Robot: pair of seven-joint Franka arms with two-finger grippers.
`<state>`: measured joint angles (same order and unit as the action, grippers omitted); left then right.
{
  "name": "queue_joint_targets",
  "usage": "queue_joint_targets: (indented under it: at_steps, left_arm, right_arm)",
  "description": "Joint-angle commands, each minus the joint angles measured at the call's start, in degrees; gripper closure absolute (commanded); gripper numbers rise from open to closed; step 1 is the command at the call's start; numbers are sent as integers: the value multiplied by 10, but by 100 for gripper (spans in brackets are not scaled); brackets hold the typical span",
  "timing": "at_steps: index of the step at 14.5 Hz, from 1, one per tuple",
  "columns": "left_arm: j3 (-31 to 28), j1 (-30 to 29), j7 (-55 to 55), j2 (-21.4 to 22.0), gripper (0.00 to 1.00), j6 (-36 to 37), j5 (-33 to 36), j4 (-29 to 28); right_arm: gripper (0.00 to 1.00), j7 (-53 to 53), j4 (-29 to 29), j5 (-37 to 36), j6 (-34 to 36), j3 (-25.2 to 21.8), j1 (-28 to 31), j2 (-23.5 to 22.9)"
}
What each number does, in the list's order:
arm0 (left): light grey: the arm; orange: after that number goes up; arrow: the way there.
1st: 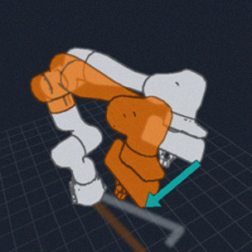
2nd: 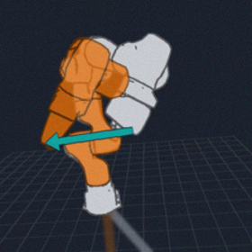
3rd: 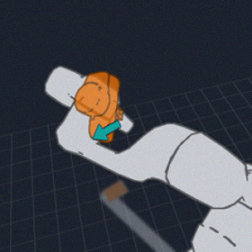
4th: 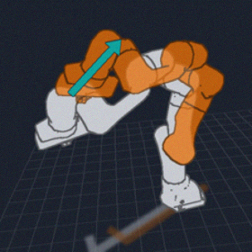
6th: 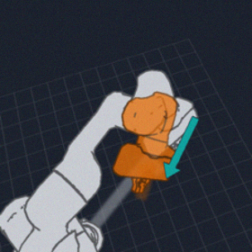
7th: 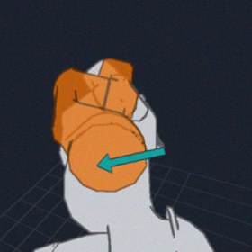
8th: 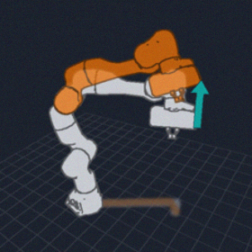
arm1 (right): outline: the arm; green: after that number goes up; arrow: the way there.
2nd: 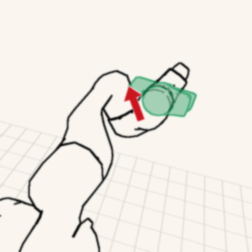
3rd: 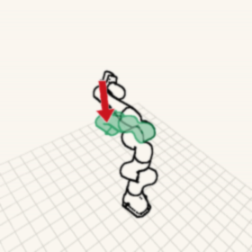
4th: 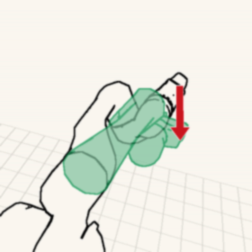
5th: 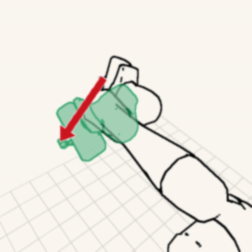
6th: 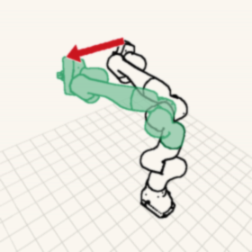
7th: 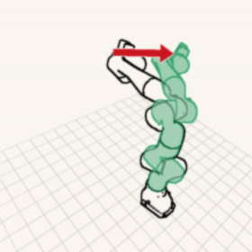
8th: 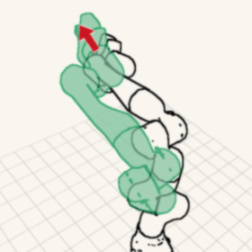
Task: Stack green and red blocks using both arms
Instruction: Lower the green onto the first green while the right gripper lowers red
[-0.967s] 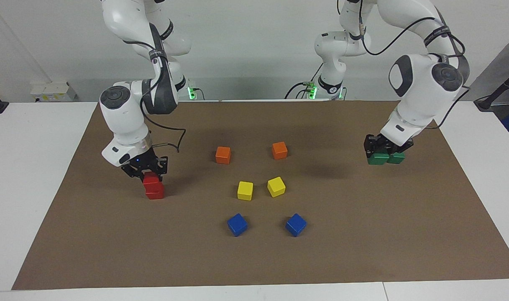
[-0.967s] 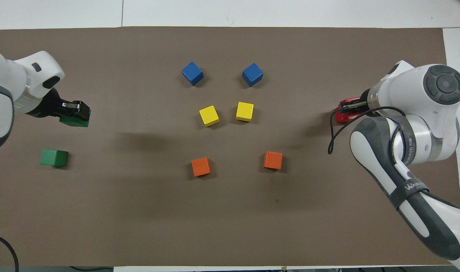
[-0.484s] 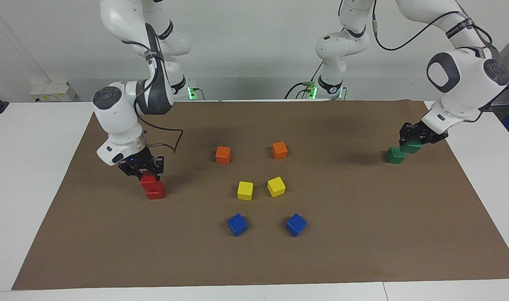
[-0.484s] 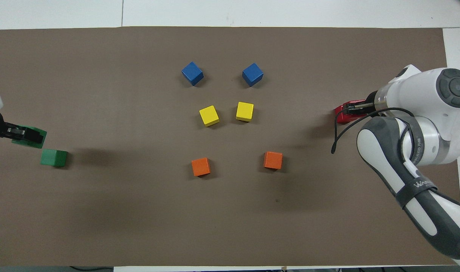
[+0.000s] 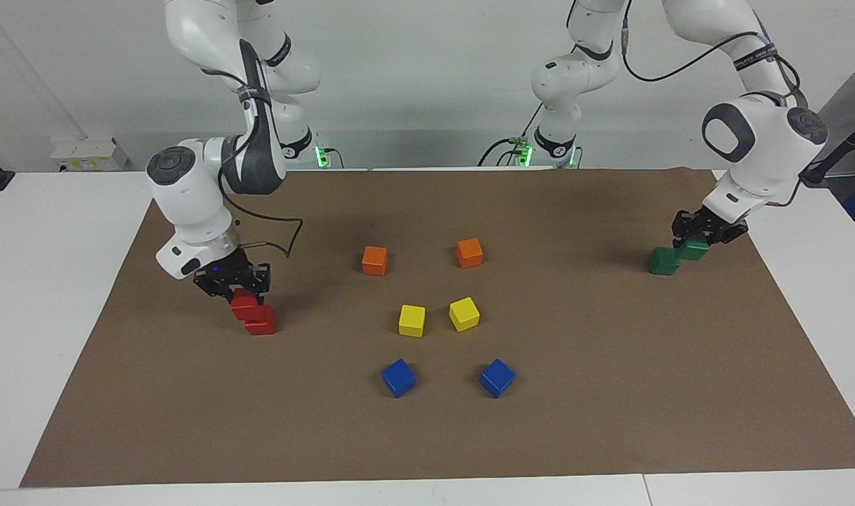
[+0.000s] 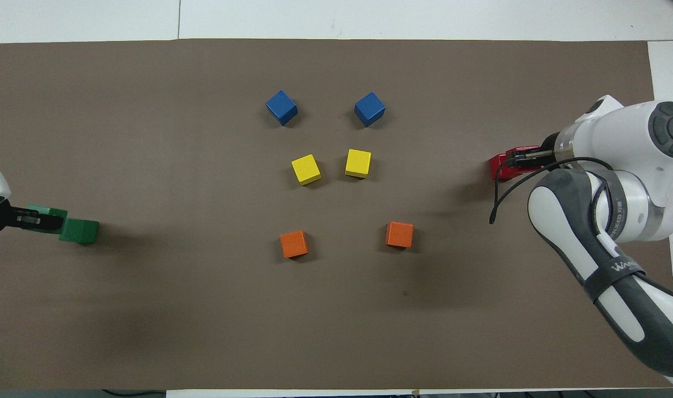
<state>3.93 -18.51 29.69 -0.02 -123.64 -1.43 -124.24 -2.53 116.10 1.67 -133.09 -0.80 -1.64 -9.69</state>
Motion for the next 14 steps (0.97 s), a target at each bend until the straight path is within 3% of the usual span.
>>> queue_joint_targets:
  at_steps: [1,14]
  left_arm:
    - [5,-7,8,34,100,-55,-9,-63]
    - [5,-5,12,22,100,-100,-9,-87]
  right_arm:
    - [100,-17,11,18,-23,2,4,0]
    - [100,-11,12,17,-43,3,1,-14]
